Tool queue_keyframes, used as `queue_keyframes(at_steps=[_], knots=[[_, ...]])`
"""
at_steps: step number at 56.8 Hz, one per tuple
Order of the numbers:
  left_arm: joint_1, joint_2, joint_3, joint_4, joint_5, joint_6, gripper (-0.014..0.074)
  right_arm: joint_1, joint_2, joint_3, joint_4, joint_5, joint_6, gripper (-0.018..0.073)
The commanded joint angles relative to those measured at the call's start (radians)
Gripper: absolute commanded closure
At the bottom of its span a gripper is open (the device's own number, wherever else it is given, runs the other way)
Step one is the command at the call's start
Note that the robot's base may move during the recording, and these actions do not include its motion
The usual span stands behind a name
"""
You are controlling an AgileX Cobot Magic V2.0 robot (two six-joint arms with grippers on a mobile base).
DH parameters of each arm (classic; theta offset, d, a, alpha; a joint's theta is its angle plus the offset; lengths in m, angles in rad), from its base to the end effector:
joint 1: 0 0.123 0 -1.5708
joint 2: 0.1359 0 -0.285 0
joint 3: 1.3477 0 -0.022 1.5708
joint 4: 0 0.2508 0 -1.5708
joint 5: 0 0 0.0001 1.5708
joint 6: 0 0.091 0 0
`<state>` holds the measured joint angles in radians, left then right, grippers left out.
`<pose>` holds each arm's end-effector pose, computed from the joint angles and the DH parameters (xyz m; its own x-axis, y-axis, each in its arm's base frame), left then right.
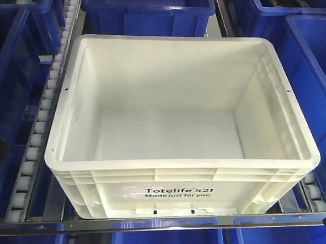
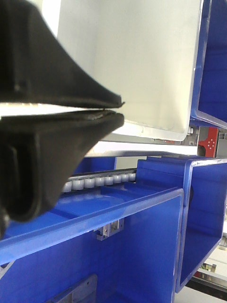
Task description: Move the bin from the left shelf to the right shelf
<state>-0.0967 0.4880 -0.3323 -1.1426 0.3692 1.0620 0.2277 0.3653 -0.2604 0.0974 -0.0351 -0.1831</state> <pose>0.1007 -0.0399 0.2748 -0.2464 -0.0270 -0.9688 0.3969 0.9091 -0.1263 0.0899 0.0205 0.2790 0.0358 -0.0796 -0.9962 -0.2202 0.9717 -0.0856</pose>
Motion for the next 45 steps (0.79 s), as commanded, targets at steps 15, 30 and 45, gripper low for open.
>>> queue_keyframes(at_steps=[15, 30, 45], knots=[[-0.005, 0.004, -0.050, 0.630, -0.158, -0.800, 0.0603, 0.003, 0.005, -0.029, -0.001, -0.079, -0.011, 0.0567], [-0.005, 0.004, -0.046, 0.855, -0.311, -0.909, 0.0603, 0.003, 0.005, -0.029, -0.001, -0.079, -0.011, 0.0567], [-0.005, -0.007, 0.039, 0.907, -0.536, -0.941, 0.0603, 0.003, 0.005, -0.029, -0.001, -0.079, -0.011, 0.0567]])
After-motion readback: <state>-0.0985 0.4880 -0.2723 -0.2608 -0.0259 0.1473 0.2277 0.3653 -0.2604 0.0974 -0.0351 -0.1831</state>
